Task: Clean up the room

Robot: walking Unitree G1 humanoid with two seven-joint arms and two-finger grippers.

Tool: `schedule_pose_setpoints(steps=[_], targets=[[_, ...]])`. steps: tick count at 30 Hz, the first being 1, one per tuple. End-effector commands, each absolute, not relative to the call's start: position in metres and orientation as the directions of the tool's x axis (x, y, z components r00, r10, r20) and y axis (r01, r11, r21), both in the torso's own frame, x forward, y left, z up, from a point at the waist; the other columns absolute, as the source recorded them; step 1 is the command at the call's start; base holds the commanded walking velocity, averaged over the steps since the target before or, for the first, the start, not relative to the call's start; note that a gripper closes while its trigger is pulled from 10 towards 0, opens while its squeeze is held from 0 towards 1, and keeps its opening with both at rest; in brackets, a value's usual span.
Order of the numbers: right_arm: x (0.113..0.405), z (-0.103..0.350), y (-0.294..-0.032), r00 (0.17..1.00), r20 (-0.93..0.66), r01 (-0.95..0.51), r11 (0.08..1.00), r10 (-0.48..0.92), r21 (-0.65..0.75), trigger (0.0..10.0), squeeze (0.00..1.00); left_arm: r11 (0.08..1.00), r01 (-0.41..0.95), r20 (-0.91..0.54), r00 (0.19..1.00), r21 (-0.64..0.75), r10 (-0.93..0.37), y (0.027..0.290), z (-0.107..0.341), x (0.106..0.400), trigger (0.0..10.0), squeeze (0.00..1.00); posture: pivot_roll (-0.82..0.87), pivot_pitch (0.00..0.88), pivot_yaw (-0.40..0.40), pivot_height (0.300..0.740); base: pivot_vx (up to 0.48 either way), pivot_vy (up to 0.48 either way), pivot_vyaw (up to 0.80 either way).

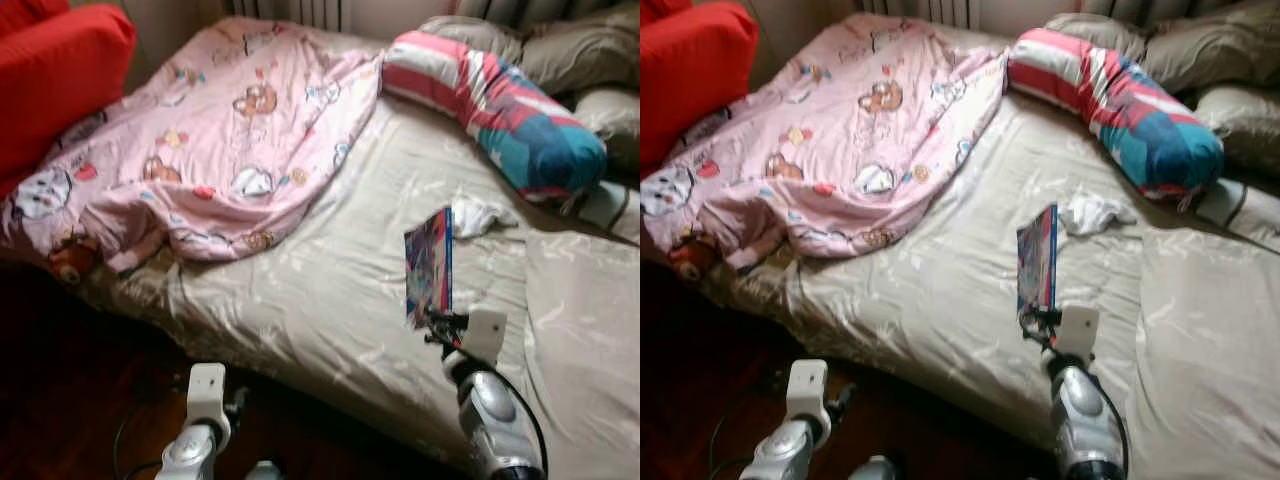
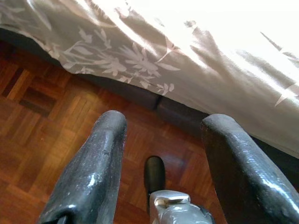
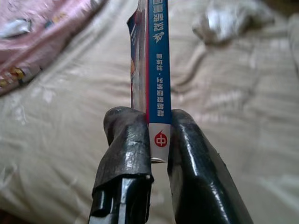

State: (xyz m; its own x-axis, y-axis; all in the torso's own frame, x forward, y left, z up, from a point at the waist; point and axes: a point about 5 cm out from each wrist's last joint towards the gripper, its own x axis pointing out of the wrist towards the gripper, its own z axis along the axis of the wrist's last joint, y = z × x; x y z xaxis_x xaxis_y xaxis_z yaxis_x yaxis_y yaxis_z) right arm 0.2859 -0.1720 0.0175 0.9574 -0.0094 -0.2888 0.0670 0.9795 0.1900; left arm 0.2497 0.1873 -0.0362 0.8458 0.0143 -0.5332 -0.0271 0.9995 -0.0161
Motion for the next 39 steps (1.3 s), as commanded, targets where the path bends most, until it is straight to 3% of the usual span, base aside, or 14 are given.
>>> schedule_pose_setpoints(steps=[1,15,39], targets=[[0.285,0.017,-0.176,0.956,-0.293,0.092,0.975,-0.029,0.203,10.0,0.00,0.999,-0.031,-0.567,0.823,-0.011,0.020,0.192,-0.043,0.241,10.0,0.00,-0.09,0.182,0.012,0.740,0.000,0.000,-0.50],[0.287,0.018,-0.168,0.963,-0.270,0.069,0.972,-0.006,0.226,10.0,0.00,0.999,-0.032,-0.570,0.821,-0.013,0.019,0.192,-0.042,0.242,10.0,0.00,-0.08,0.185,0.013,0.740,0.284,0.000,-0.16],[0.275,-0.003,-0.178,0.926,-0.374,0.170,0.945,-0.057,0.278,10.0,0.00,1.000,-0.030,-0.583,0.812,-0.008,0.019,0.195,-0.045,0.237,10.0,0.00,-0.07,0.195,0.018,0.740,0.000,0.000,0.00]])
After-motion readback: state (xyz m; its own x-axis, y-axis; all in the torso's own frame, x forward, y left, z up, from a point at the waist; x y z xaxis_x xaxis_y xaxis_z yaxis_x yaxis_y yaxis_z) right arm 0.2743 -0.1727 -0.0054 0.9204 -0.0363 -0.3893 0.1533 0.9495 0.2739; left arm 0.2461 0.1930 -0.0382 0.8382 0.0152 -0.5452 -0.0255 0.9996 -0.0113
